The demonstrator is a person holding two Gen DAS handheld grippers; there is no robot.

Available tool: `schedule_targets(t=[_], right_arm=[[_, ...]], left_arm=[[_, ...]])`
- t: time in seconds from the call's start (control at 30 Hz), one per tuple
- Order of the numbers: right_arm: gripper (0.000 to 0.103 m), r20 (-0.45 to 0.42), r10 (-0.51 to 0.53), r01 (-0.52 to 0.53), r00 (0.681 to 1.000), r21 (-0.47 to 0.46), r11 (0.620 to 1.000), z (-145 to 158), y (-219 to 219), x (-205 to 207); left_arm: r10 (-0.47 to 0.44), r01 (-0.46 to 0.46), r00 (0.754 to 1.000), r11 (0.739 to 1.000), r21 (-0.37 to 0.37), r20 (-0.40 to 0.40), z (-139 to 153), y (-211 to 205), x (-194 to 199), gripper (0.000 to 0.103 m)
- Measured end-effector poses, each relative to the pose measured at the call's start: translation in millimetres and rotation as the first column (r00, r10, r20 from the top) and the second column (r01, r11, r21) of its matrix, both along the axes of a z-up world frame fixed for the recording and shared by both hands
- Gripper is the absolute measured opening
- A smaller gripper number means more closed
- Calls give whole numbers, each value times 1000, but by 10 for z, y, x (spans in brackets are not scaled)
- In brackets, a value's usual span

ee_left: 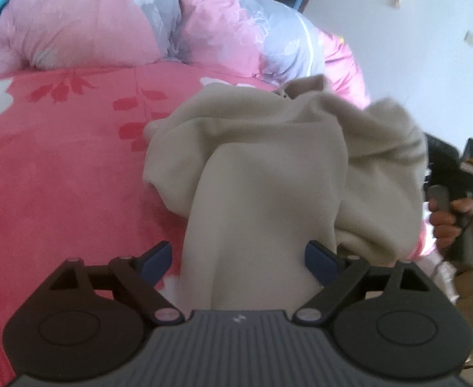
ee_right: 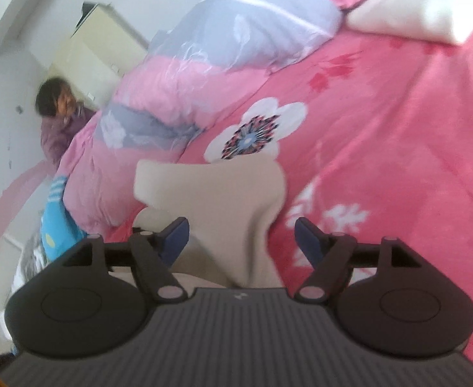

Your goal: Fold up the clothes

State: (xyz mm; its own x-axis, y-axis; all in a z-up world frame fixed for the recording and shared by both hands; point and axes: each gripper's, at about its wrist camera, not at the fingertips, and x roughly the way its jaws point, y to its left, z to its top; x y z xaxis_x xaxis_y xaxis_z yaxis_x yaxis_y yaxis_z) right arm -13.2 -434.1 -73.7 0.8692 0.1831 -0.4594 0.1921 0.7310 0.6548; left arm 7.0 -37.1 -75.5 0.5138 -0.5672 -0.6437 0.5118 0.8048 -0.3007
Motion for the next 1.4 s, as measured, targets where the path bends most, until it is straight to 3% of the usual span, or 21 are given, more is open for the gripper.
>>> schedule_targets(t=[0.1,0.2,0.3,0.37,0.57,0.73,0.77,0.83,0.87,0.9,0.97,1.03,1.1,1.23,1.4], right_arm=[[73,-27,-11,12,1000,33,999,-134,-84,-78],[73,-48,1,2,999,61,998,-260,-96,-117],[73,-62,15,-9,998,89,996,-375,-90,-137],[73,-65,22,-15,998,102,995,-432,-75,-145],[74,-29,64,-61,998,80,995,-432,-8,-186],[73,82,183,-189,980,71,979,-301,235,-157],[72,89,196,-202,976,62,977,-284,281,-151],[67,92,223,-230,971,75,970,-286,328,-140],[64,91,233,-241,968,89,966,-295,337,-138],[58,93,243,-252,966,98,963,-297,347,-144],[56,95,250,-259,964,95,961,-271,368,-164],[53,93,253,-261,963,83,962,-236,385,-171],[52,87,255,-262,963,76,962,-200,408,-171],[50,77,264,-269,961,58,961,-142,499,-184],[48,63,275,-277,959,22,961,-29,629,-213]], left_arm=[[-3,2,1000,998,69,23,-19,-133,-71,84],[-35,26,997,993,116,69,80,-253,-180,84],[-44,34,997,989,144,68,102,-299,-218,84],[-33,27,999,992,127,43,126,-265,-222,84],[-41,42,999,999,-32,26,255,-54,-345,87],[-56,55,998,995,79,6,92,-306,-350,87],[-46,46,999,993,104,-6,30,-350,-339,84],[-15,17,1000,988,152,-16,-72,-406,-322,67],[5,-4,1000,986,169,-9,-94,-401,-323,63],[18,-17,1000,985,174,-5,-99,-381,-320,59],[36,-34,999,988,148,-7,-77,-306,-316,48],[66,-66,998,989,136,1,-43,-223,-310,27],[109,-111,994,986,124,18,-13,-124,-301,17],[203,-206,978,974,92,49,36,88,-271,12],[335,-340,935,940,27,115,201,452,-241,11]])
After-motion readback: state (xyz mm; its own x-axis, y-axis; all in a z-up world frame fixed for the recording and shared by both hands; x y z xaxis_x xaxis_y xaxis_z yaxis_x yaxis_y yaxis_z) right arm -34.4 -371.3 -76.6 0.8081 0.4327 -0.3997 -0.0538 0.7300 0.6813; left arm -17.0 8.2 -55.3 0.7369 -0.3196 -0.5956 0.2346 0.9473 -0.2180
